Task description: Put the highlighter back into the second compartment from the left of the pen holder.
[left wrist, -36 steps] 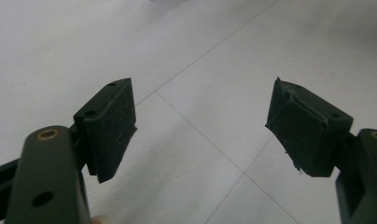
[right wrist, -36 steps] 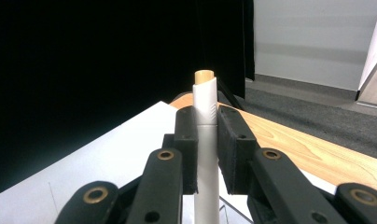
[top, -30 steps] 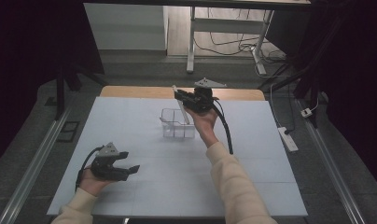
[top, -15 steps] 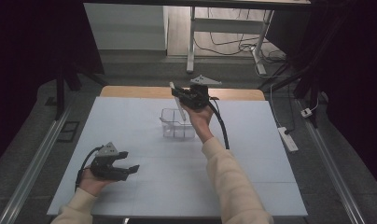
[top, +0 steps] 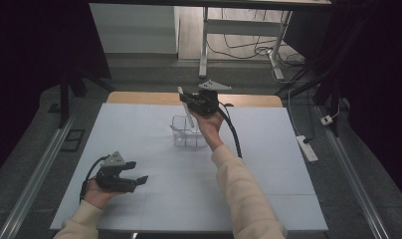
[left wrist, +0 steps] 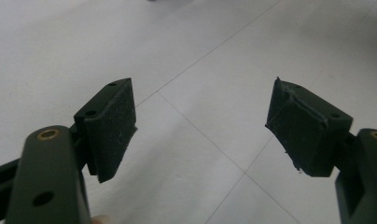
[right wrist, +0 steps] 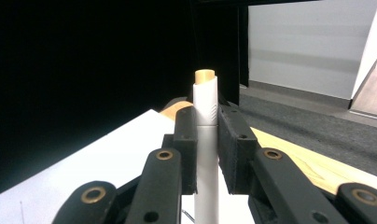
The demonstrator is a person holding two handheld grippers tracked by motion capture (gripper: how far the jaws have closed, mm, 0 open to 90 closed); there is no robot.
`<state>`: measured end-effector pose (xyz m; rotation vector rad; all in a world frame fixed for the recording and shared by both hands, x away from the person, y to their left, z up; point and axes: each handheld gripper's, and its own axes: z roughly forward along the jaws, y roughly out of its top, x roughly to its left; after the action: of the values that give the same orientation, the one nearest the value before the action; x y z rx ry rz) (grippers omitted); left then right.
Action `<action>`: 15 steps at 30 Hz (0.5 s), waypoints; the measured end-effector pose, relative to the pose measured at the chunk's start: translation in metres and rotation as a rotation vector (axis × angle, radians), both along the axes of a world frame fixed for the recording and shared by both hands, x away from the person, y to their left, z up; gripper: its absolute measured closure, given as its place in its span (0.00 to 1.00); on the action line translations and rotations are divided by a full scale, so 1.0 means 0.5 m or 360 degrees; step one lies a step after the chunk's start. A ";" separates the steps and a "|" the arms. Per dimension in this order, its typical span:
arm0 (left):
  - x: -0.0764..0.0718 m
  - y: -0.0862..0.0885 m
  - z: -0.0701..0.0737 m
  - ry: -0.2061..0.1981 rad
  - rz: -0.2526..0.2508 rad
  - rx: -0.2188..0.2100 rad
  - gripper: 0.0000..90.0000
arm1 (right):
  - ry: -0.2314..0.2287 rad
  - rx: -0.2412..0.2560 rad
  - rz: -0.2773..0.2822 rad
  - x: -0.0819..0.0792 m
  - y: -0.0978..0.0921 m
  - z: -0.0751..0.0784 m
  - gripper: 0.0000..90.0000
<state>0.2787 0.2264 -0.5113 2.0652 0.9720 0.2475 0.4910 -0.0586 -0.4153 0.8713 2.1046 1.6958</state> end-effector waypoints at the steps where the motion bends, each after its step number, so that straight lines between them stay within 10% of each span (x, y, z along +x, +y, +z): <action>1: 0.000 0.000 0.000 -0.0001 -0.0001 0.0001 0.27 | 0.0003 -0.0009 0.0006 -0.001 0.000 0.000 0.80; 5: 0.000 0.001 0.001 -0.0003 0.0002 -0.0001 0.27 | 0.0006 -0.0098 -0.0068 -0.008 -0.007 0.008 0.56; 15: -0.002 -0.001 0.003 -0.0014 0.0000 0.0007 0.27 | 0.0052 -0.0212 0.0024 -0.032 -0.075 0.044 0.53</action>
<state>0.2777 0.2257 -0.5097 2.0667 0.9669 0.2590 0.4748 -0.0962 -0.3934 0.8511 2.2216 1.5380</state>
